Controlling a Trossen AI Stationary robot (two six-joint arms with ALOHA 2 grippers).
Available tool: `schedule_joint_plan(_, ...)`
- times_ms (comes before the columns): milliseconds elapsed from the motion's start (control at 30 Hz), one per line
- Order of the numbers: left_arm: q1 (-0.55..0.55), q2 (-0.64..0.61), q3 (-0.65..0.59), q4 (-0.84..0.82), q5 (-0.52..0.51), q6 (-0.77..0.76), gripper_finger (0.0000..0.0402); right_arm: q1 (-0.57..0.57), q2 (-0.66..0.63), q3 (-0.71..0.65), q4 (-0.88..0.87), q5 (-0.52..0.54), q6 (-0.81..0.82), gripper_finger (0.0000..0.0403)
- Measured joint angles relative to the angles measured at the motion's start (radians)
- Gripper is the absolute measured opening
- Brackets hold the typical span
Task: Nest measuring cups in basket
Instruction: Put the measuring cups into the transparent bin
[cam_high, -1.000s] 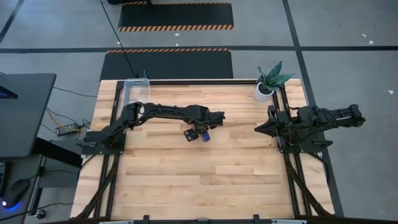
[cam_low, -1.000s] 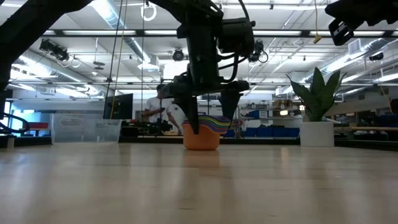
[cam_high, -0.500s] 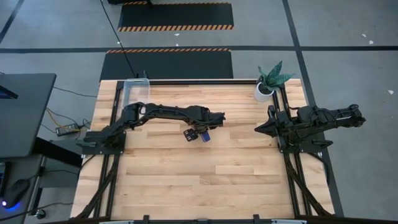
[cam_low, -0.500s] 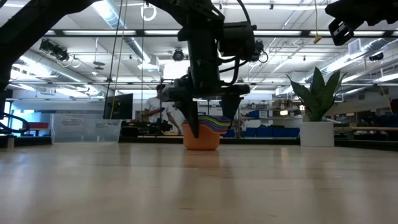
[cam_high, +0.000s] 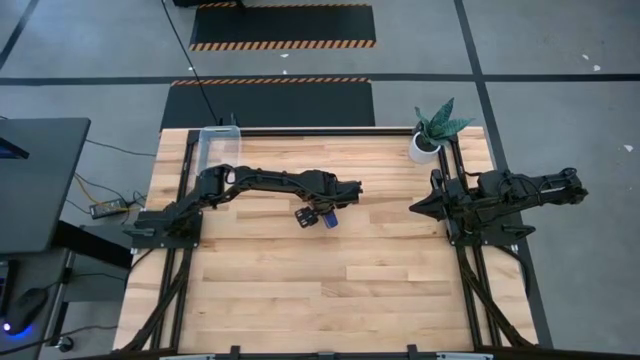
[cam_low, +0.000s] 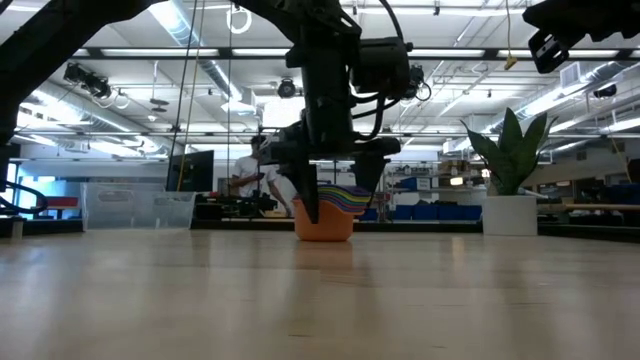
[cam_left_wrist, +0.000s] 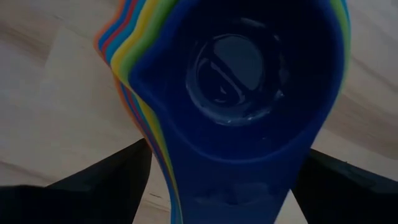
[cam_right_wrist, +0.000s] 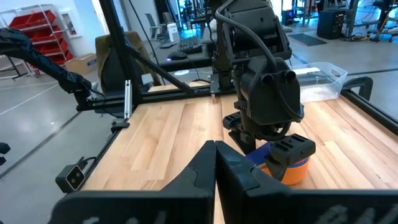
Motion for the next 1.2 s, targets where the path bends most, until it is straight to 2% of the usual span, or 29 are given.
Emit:
schedule_joint_plan(133,0.000,0.000,0.000,-0.002,0.018,-0.001,0.0327,0.000,0.000,0.000,0.000,0.000,0.000,0.0016)
schedule_joint_plan(467,-0.002,0.000,0.000,-0.003,0.020,-0.002,0.0225,0.000,0.000,0.000,0.000,0.001,0.000,0.0016)
schedule_joint_plan(633,-0.002,-0.001,0.000,-0.005,0.020,-0.002,0.0188,0.000,0.000,0.000,0.000,0.001,0.000,0.0016)
schedule_joint_plan(800,-0.002,-0.001,0.000,-0.006,0.022,-0.002,0.0175,0.000,0.000,0.000,0.000,0.001,0.000,0.0016)
schedule_joint_plan(1200,-0.002,-0.002,0.000,-0.005,0.022,-0.001,0.0174,0.000,0.000,0.000,0.000,0.001,0.000,0.0016)
